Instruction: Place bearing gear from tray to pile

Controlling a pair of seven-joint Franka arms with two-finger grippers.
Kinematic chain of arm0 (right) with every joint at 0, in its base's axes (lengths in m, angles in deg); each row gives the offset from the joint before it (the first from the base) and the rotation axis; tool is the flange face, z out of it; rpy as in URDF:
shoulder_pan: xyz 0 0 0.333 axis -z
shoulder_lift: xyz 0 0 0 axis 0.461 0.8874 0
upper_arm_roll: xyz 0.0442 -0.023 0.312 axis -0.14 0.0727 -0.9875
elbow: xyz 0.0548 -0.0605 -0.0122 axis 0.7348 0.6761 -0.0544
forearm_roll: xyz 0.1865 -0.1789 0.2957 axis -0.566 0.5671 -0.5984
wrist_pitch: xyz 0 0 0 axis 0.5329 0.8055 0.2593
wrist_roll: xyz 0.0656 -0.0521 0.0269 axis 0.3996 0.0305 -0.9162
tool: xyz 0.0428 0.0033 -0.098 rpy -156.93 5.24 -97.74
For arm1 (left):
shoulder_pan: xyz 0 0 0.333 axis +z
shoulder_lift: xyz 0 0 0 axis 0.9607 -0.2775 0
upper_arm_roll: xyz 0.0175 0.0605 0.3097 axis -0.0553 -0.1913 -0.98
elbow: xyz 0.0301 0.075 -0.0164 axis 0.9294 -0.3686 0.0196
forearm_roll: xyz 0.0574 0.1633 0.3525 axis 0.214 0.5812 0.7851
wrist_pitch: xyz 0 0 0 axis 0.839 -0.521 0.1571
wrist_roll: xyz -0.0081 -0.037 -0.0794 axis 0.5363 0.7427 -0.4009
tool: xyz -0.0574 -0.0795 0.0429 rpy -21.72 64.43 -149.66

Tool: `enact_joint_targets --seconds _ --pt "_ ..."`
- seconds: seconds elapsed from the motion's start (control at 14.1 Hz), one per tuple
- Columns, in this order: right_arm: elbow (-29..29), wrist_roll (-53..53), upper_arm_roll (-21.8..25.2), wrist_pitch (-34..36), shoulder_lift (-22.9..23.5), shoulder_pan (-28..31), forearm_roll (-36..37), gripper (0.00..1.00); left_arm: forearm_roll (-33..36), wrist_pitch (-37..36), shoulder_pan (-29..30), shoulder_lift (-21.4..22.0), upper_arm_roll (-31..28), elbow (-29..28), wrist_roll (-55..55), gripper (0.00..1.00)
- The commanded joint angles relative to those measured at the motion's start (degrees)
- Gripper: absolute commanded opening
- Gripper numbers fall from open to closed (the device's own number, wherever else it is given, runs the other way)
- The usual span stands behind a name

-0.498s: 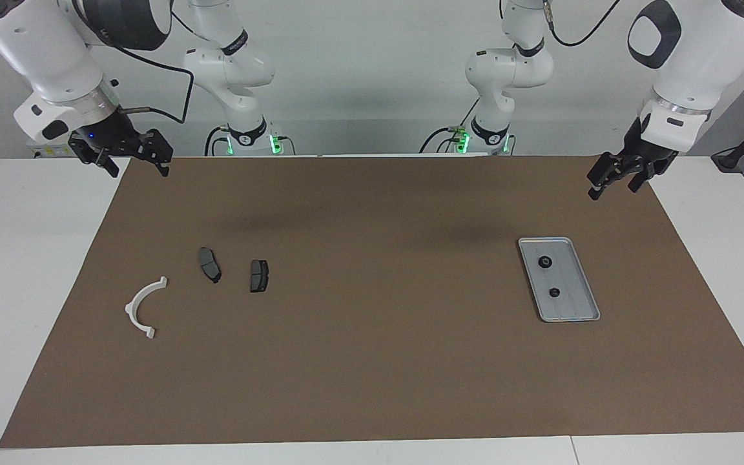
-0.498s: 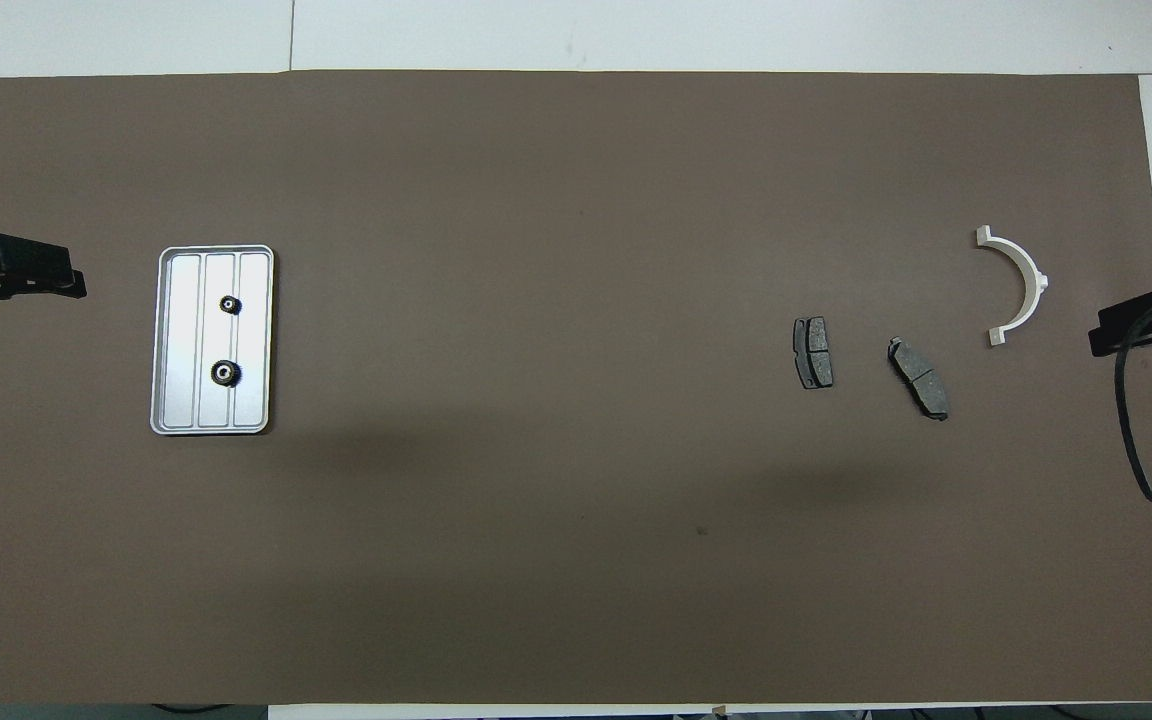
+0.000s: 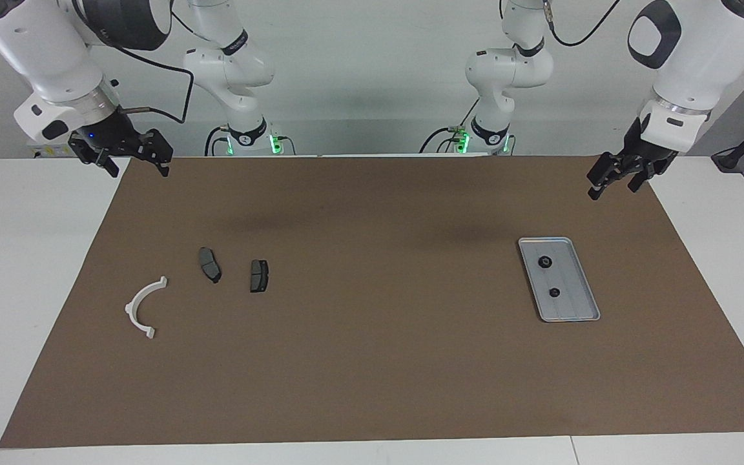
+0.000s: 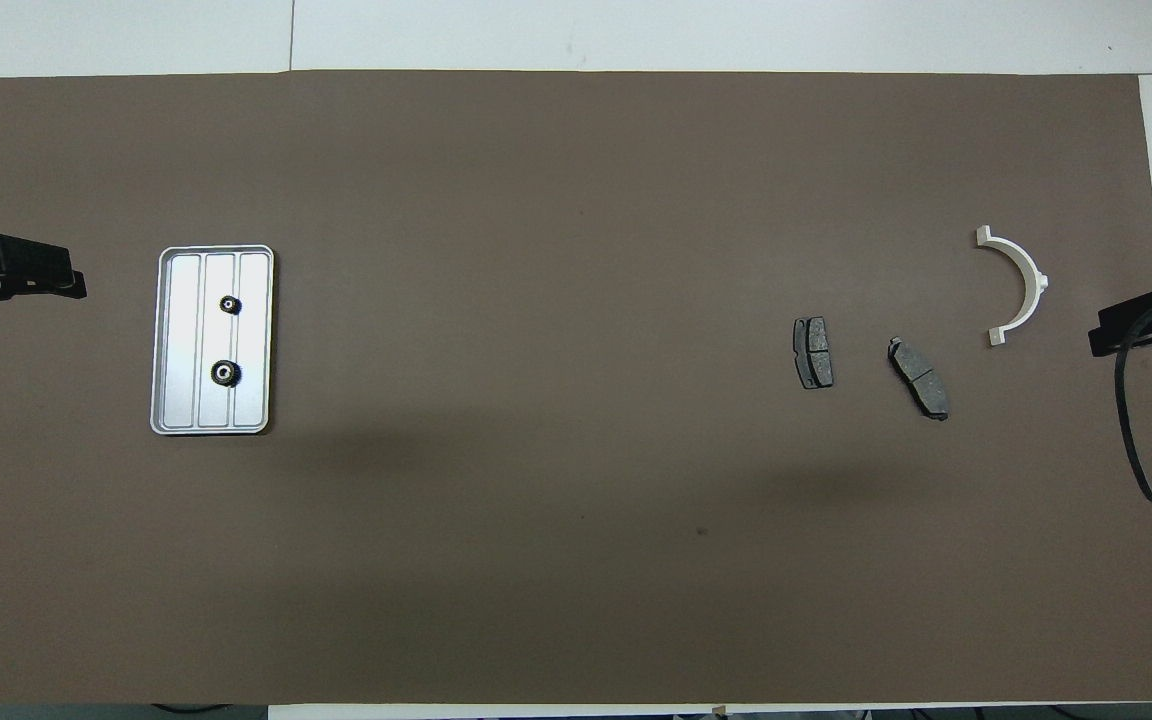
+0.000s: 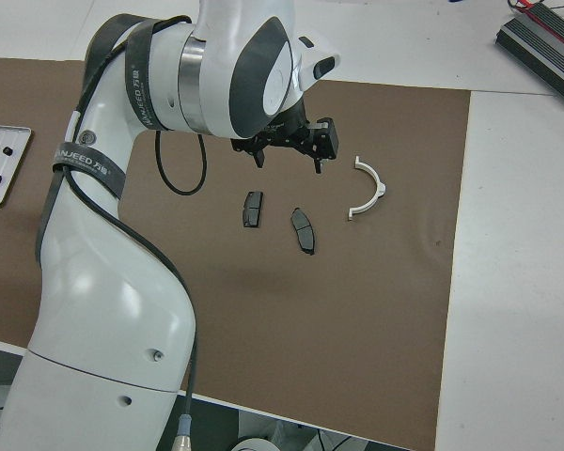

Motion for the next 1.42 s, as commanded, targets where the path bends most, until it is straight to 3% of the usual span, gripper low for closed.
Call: enact_joint_targets --seconds 0.0,0.36,0.78,1.0,1.35 --pt "0.9 0.4 -0.4 -1.2 -0.7 0.6 -0.6 1.00 0.7 -0.9 0.0 0.2 0.1 0.2 -0.6 1.00" --pt "1.0 0.9 -0.4 -1.2 -0.8 0.2 -0.6 1.00 1.0 -0.8 0.6 0.7 -0.2 -0.1 -0.4 1.00" --pt "1.1 0.7 -0.4 -0.9 -0.8 0.4 -0.6 1.00 1.1 5.7 0.0 2.6 -0.2 -9.5 -0.5 1.00" --pt "1.0 0.5 -0.4 -1.2 -0.8 0.5 -0.6 1.00 1.1 12.5 0.1 2.6 -0.2 -16.3 -2.2 1.00" --pt "1.1 0.3 -0.4 -1.2 -0.8 0.5 -0.6 1.00 1.2 23.2 0.4 -0.8 -0.2 -23.2 -4.4 1.00"
